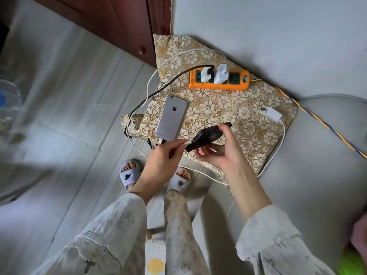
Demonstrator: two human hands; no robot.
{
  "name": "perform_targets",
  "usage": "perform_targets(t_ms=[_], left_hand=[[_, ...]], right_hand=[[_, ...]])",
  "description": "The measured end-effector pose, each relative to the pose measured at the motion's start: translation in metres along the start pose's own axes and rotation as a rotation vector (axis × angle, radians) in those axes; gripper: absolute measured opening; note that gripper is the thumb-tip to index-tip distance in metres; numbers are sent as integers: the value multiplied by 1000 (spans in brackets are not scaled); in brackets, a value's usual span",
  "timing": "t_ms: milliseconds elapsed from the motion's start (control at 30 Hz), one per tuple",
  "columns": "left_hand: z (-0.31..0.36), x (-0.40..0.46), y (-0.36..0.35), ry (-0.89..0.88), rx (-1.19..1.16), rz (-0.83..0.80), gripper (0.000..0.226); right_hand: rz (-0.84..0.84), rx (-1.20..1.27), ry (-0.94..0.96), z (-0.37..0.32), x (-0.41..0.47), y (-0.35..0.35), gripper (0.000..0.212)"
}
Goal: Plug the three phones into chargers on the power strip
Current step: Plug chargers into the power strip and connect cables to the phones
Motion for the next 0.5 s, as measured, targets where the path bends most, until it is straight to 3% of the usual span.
perform_targets(t_ms=[167,333,500], left_hand=[[5,-1,6,-17,48,31,18],[16,-5,11,-121,351,39,18],[21,-7,9,-187,478,20,21]], right_hand=[[2,-36,33,0,-4,-6,53],[42,-98,111,2,-5,-5,38],[85,-125,152,5,-8,-5,32]])
Point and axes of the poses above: each hand's wrist, its own x-axis towards the middle knuckle, its own y-axis out of the back of the hand, z = x × y, the point moved 6 cm from there along x, towards the middle knuckle, and after that the axes turned 10 degrees about -y, right-handed, at the moved point
